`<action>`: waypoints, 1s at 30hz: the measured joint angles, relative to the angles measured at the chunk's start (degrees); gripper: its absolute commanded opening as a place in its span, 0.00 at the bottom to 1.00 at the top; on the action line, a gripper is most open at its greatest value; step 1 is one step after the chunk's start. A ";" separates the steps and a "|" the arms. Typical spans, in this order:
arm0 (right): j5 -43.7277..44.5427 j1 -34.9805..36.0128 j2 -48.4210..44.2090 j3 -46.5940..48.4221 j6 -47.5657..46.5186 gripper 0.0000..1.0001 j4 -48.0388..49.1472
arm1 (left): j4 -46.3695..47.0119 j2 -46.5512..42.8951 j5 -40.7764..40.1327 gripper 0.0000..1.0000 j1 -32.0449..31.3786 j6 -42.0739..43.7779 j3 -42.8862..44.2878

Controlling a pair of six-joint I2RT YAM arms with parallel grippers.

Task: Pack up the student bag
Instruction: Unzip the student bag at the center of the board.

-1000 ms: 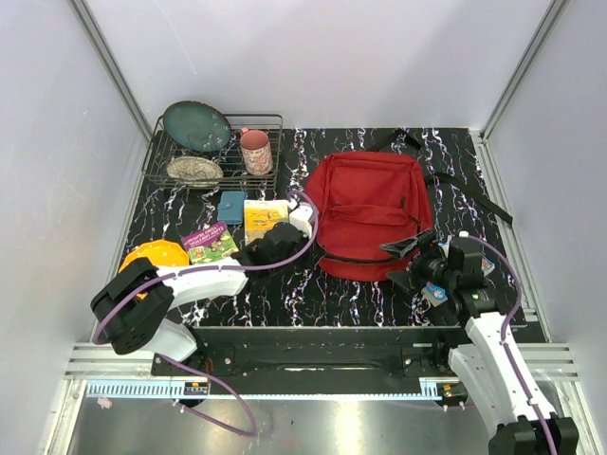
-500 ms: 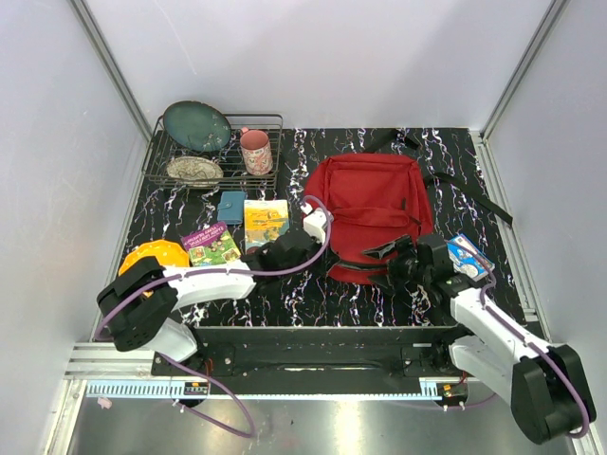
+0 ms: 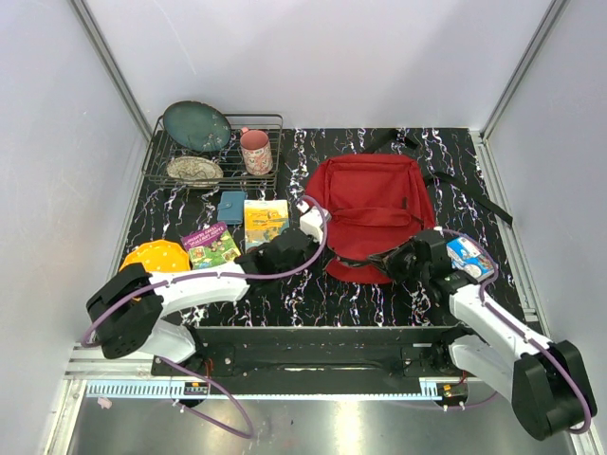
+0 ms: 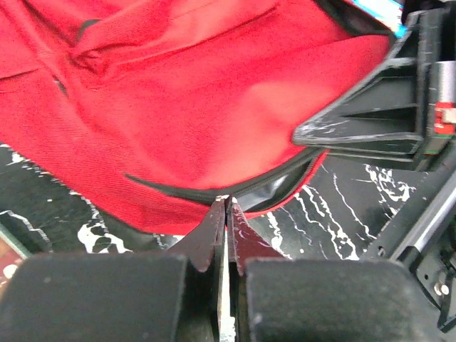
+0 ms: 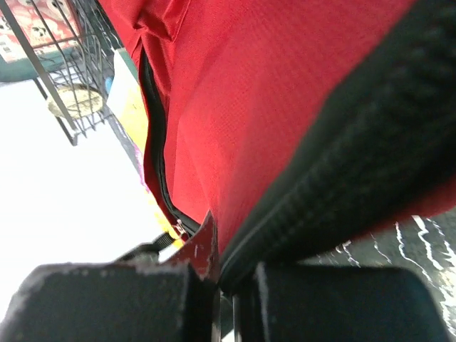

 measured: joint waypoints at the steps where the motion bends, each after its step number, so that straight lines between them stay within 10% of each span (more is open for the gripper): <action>1: 0.81 0.02 -0.66 0.90 -2.38 0.00 -2.12 | -0.70 -0.59 -0.74 0.00 0.31 0.17 0.00; 15: 4.66 -0.76 -0.92 17.14 -34.23 0.00 -17.51 | -6.10 3.43 4.28 0.00 15.28 0.98 6.03; 30: -2.69 -0.96 -9.77 15.65 -45.18 0.00 -21.00 | -8.15 19.65 17.00 0.00 21.22 4.26 15.30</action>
